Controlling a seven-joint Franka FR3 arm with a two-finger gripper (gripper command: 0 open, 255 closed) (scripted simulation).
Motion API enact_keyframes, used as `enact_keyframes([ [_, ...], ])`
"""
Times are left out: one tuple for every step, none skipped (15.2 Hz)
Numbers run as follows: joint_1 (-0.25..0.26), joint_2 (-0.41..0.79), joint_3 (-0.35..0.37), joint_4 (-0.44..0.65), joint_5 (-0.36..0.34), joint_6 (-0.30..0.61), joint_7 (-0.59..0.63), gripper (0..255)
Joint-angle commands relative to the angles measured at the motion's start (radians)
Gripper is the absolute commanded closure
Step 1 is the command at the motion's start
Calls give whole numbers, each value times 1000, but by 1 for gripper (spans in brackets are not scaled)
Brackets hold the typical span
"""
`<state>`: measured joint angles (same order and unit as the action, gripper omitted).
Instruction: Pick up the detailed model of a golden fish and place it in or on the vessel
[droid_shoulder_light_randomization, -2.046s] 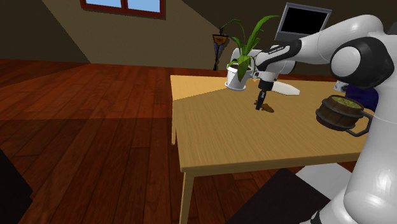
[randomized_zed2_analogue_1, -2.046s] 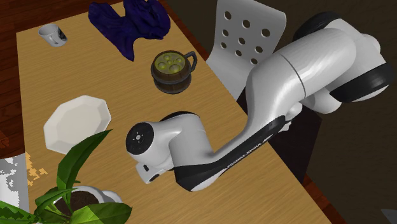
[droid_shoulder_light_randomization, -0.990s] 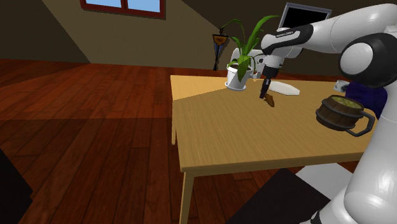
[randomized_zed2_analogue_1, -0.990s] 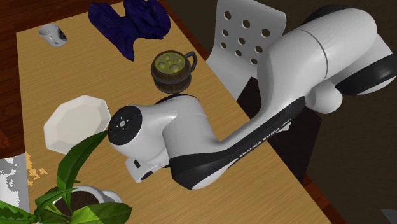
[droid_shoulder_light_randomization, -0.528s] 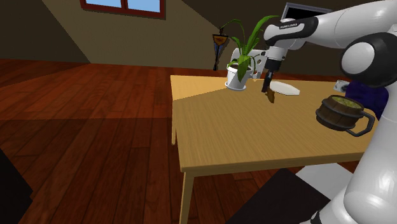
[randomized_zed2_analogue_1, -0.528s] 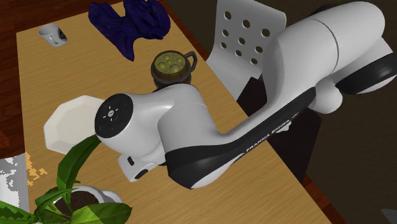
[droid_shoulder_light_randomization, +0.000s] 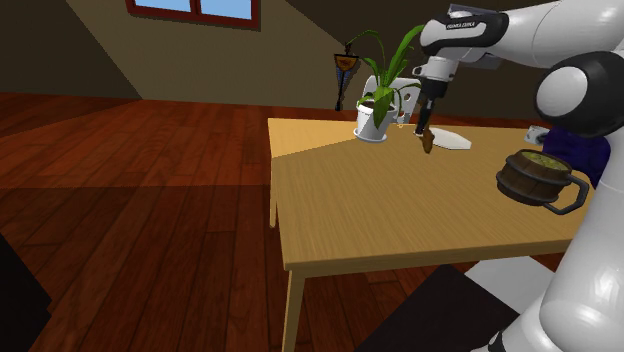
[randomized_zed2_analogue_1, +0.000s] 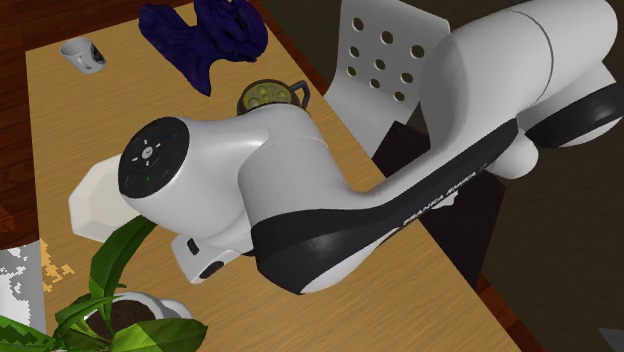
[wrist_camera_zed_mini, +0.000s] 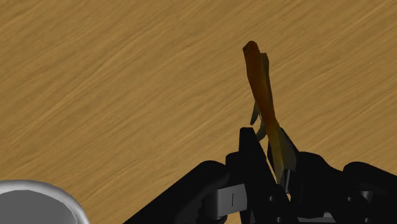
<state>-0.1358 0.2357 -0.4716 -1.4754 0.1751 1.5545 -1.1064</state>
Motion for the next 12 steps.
enact_keyframes([
  [-5,8,-1,36,3,-30,0,255],
  [-6,10,-1,53,4,-44,1,255],
  [-8,13,-2,71,6,-59,1,255],
  [-11,17,-2,89,7,-74,1,255],
  [-13,21,-3,107,9,-89,2,255],
  [-16,25,-3,126,11,-104,2,255],
  [-18,29,-3,146,13,-120,2,255],
  [-21,34,-4,166,15,-136,3,255],
  [-24,39,-4,187,18,-152,3,255],
  [-28,45,-5,209,21,-168,3,255],
  [-30,49,-5,224,23,-179,3,255],
  [-36,29,-12,195,13,-171,-15,255],
])
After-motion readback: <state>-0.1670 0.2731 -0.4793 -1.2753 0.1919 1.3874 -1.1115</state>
